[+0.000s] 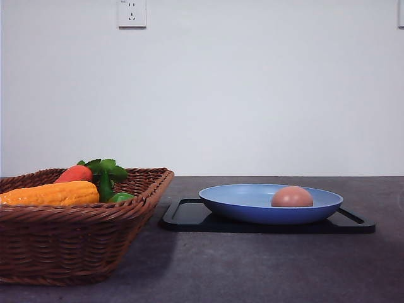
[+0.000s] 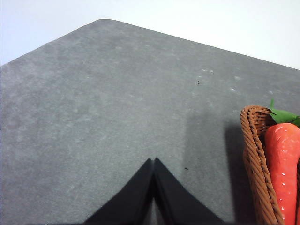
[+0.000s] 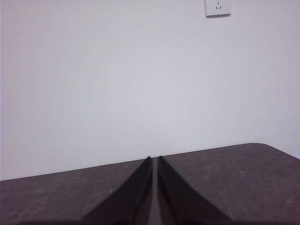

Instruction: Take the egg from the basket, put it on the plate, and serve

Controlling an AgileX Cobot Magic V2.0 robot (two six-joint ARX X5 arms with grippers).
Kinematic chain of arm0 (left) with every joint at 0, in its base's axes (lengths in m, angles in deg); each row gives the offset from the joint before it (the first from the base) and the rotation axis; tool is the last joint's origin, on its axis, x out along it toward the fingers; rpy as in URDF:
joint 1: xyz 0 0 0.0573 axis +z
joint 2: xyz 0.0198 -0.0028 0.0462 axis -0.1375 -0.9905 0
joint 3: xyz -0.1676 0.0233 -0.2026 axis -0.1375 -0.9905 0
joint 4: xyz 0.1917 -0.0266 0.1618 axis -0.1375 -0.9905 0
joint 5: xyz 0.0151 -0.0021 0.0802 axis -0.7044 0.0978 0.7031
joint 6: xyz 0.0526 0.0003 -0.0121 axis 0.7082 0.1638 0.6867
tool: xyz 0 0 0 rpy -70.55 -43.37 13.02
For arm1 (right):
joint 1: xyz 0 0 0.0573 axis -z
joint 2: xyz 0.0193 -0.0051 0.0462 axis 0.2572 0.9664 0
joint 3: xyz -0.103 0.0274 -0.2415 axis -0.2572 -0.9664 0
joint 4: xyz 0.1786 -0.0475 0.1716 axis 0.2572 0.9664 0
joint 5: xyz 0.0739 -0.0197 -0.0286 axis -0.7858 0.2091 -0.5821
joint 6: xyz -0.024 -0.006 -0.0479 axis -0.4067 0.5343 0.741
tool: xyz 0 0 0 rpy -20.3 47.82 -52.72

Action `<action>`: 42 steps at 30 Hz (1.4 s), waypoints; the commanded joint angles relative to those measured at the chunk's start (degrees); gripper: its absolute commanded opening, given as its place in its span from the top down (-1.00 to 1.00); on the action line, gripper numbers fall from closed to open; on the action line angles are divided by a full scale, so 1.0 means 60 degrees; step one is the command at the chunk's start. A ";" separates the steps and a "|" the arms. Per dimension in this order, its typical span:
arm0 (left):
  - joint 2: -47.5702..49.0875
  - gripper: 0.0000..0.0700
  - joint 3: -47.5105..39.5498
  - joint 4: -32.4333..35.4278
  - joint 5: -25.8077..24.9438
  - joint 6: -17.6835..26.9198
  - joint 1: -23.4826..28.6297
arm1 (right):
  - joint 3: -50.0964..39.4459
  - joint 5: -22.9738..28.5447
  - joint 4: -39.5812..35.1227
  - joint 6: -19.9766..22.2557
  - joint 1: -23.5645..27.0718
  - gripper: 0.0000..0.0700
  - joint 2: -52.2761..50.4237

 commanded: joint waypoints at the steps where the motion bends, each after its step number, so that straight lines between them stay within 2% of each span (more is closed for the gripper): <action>1: 0.0007 1.00 -0.0233 -0.0117 0.0000 -0.0011 0.0000 | -0.0058 -0.0004 -0.0109 -0.0098 0.0011 1.00 0.0004; 26: 0.0007 1.00 -0.0233 -0.0117 -0.0003 -0.0011 0.0000 | -0.0058 0.0000 -0.0106 -0.0098 0.0008 1.00 0.0004; 42: 0.0007 1.00 -0.0233 -0.0117 -0.0004 -0.0011 0.0000 | -0.0058 0.0000 -0.0106 -0.0098 -0.0546 1.00 0.0004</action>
